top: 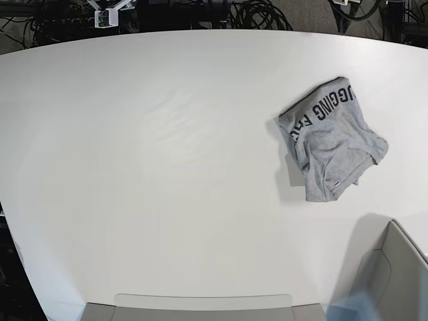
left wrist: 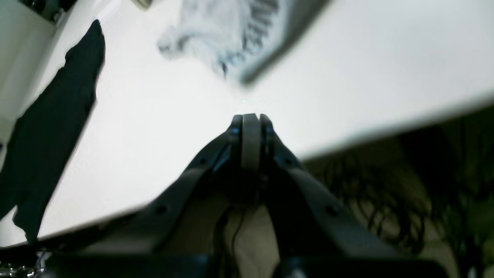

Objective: Fold the T-shirt properly

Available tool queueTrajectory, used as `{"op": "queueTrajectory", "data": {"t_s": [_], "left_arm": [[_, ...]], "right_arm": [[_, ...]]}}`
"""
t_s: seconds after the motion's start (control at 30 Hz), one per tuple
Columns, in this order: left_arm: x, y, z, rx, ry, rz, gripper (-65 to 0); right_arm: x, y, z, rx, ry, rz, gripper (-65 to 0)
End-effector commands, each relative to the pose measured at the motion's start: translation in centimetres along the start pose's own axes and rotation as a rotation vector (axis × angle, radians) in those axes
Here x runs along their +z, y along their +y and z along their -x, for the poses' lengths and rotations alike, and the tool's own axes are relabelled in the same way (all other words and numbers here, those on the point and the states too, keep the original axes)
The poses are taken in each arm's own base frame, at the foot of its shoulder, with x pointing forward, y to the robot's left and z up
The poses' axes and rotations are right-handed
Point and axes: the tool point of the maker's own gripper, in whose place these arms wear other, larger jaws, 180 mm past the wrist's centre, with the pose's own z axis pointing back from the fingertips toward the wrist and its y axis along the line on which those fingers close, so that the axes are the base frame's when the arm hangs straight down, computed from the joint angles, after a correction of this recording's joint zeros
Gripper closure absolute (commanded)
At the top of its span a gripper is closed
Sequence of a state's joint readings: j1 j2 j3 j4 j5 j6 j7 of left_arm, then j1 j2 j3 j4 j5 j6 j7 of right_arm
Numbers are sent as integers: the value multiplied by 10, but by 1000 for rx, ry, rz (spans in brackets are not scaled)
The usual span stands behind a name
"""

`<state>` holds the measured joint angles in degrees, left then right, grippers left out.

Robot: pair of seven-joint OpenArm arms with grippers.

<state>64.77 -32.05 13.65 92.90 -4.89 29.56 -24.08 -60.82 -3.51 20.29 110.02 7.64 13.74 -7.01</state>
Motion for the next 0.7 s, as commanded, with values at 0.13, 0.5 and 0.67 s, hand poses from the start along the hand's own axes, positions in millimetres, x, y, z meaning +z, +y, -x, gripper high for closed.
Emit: {"op": "queueTrajectory", "data": {"t_s": [0.13, 0.5, 0.67], "left_arm": [[21, -17, 14, -42, -24, 65, 0], [23, -77, 72, -10, 103, 139, 0], [9, -105, 101, -7, 176, 168, 0]], "right_arm": [[4, -13, 38, -50, 9, 25, 0], [-26, -73, 128, -34, 209, 66, 0], [-54, -93, 161, -85, 299, 26, 0]]}}
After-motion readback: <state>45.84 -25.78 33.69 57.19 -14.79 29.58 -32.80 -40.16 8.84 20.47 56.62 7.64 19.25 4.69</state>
